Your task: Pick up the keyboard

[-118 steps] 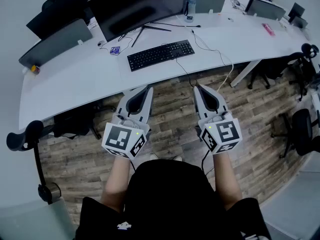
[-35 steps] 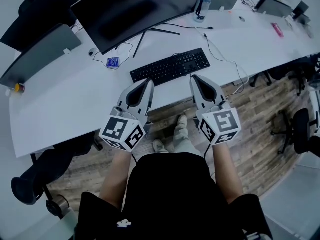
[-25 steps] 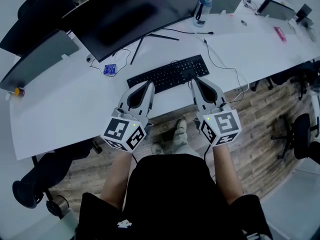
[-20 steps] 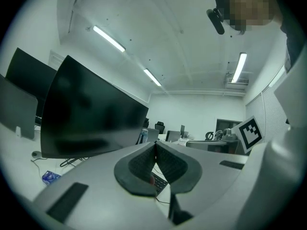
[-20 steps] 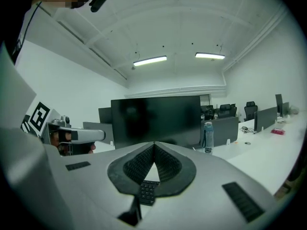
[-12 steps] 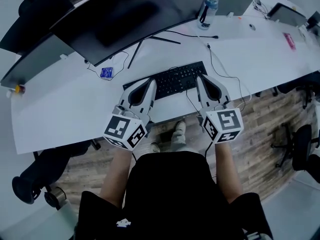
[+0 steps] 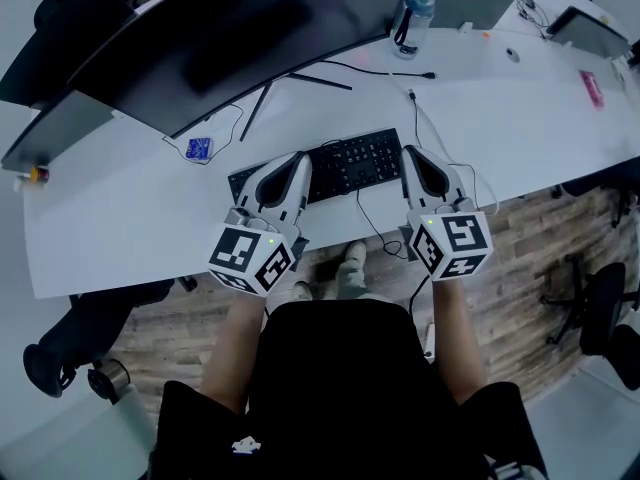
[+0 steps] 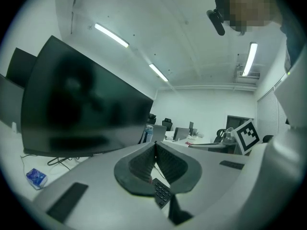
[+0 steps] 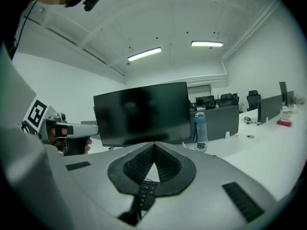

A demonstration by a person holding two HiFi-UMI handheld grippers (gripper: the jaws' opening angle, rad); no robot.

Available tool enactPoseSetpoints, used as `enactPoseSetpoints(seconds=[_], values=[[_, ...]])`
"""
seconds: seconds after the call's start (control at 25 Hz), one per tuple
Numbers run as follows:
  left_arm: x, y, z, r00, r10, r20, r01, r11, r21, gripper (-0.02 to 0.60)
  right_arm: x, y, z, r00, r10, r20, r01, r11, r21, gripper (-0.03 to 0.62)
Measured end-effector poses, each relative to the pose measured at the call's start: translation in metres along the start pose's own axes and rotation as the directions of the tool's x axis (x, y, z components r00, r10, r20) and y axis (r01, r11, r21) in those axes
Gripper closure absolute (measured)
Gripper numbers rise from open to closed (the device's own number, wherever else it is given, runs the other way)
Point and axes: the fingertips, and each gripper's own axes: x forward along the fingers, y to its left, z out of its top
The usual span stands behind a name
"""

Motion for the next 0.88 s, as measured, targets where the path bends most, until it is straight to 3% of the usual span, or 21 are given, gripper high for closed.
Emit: enactPoseSetpoints(seconds=[0.36, 0.6, 0.88], values=[[0.038, -0.031, -0.025, 0.996, 0.027, -0.079, -0.024, 0.999, 0.044, 0.571, -0.004, -0.054, -0.018, 0.999, 0.020, -0.025, -0.018, 0.998, 0.064, 0.589], [0.052, -0.037, -0.050, 0.992, 0.002, -0.128, -0.006, 0.999, -0.038, 0.571, -0.006, -0.072, -0.038, 0.999, 0.009, -0.053, -0.003, 0.995, 0.104, 0.589], [0.067, -0.032, -0.077, 0.977, -0.041, -0.211, 0.033, 0.999, -0.040, 0.571, -0.015, -0.077, -0.064, 0.994, -0.029, -0.103, 0.043, 0.989, 0.139, 0.589]])
